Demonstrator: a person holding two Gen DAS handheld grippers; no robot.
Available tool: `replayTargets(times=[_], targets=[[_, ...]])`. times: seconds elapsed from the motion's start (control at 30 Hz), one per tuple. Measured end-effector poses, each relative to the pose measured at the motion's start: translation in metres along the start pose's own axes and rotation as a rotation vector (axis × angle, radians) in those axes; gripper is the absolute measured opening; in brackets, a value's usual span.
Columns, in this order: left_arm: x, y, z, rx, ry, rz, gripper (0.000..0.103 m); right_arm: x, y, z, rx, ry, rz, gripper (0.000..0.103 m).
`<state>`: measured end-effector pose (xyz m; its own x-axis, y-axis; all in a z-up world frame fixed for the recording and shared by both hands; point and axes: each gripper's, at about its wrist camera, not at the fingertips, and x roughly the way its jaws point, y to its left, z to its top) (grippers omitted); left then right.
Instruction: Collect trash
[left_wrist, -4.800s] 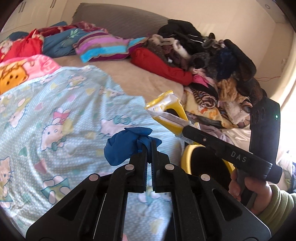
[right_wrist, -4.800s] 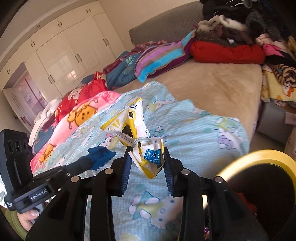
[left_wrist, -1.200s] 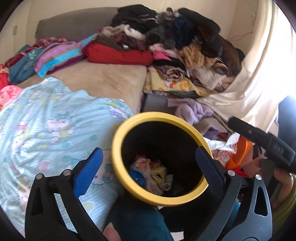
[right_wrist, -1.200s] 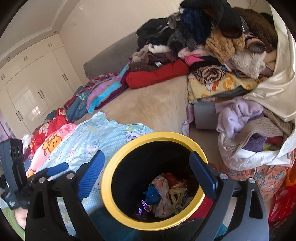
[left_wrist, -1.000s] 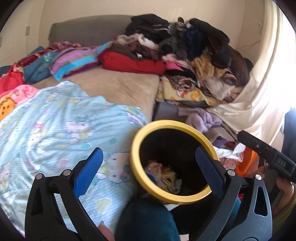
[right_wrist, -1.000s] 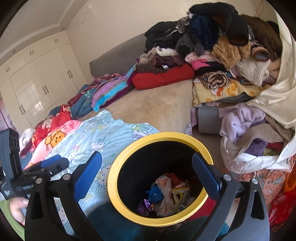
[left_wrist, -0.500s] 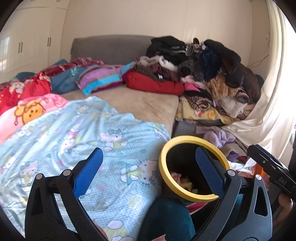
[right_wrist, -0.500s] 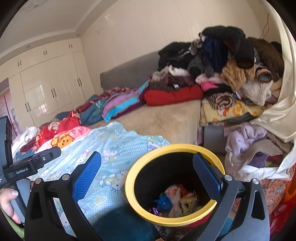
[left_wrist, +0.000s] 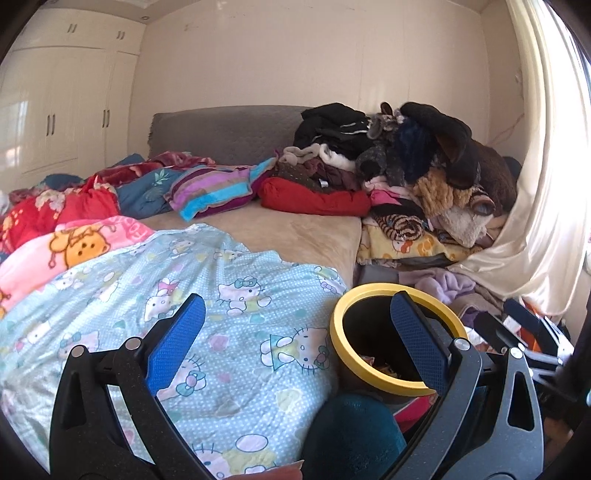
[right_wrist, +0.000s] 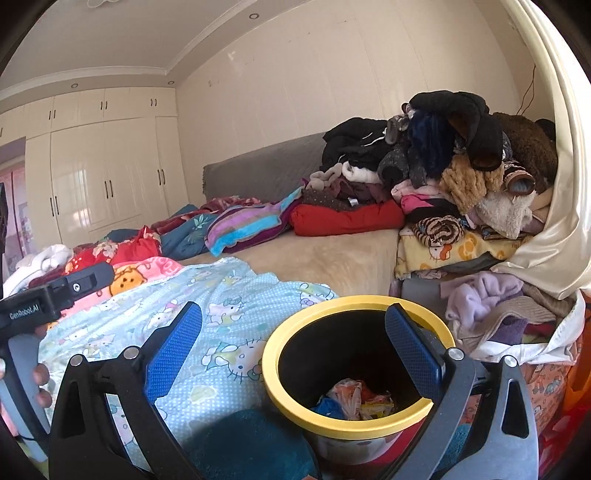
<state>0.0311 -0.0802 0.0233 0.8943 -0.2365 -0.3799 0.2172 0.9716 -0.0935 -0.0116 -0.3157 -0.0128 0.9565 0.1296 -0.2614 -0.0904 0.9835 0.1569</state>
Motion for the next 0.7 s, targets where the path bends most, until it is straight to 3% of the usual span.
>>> replayTargets(times=[0.27,0.7], targets=[[0.004,0.002,-0.012,0.003,-0.002,0.014,0.092,0.002,-0.003,-0.002,0.006,-0.030,-0.058,0.097],[0.009,0.002,-0.018,-0.013,0.016,0.004,0.092,0.003,-0.003,-0.004,0.007,-0.030,-0.060,0.097]])
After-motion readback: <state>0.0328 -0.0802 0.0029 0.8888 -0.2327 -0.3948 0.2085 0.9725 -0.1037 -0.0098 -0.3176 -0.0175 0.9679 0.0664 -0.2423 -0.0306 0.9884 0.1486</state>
